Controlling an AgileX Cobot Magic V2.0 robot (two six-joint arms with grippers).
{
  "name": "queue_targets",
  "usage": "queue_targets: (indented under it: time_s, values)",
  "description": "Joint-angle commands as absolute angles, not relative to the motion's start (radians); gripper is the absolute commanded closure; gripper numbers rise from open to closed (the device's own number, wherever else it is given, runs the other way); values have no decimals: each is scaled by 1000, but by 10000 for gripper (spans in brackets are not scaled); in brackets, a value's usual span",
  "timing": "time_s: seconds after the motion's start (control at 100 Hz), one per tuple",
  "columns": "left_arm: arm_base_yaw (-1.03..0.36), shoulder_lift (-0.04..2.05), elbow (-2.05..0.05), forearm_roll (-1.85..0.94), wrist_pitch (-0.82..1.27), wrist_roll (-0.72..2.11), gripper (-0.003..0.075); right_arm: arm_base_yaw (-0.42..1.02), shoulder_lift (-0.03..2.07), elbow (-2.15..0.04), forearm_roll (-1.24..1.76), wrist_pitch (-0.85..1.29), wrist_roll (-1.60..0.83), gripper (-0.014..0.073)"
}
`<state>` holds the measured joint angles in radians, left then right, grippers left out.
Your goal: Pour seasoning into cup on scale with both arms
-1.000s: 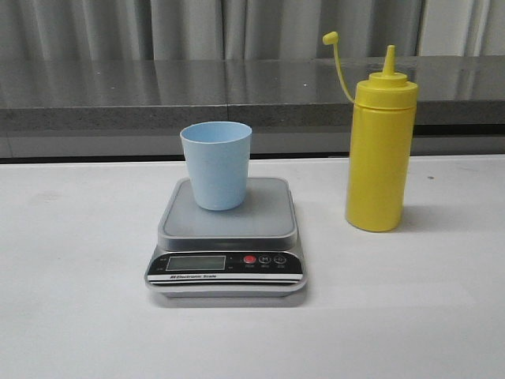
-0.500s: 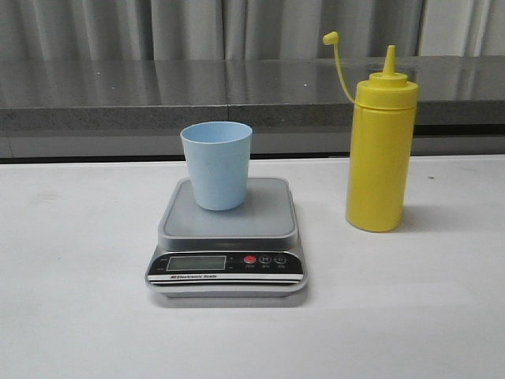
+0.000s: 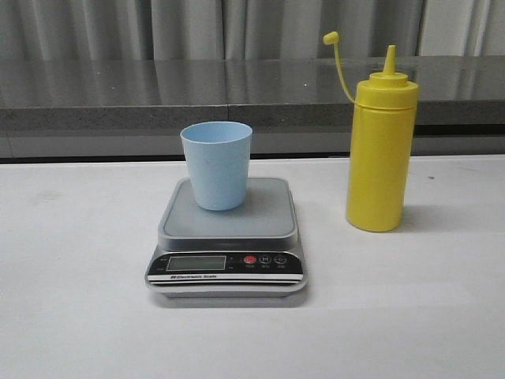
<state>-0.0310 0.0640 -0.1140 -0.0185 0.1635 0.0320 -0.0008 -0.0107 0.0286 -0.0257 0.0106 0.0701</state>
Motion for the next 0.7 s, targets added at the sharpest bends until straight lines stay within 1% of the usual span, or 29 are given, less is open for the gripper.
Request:
queue_targets:
  time_s: [0.0, 0.12, 0.23, 0.26, 0.69]
  values:
    - [-11, 30, -90, -22, 63, 22, 741, -4, -33, 10, -36, -67, 67, 662]
    - [10, -37, -17, -26, 36, 22, 741, -4, -33, 10, -36, -67, 67, 662]
    - [22, -36, 43, -36, -34, 22, 741, -4, -33, 10, -36, -67, 67, 662]
    - [22, -36, 41, -36, 0, 22, 741, -4, -31, 10, -36, -67, 67, 662]
    - [15, -36, 41, -47, 0, 22, 741, -4, -31, 10, -36, -65, 67, 662]
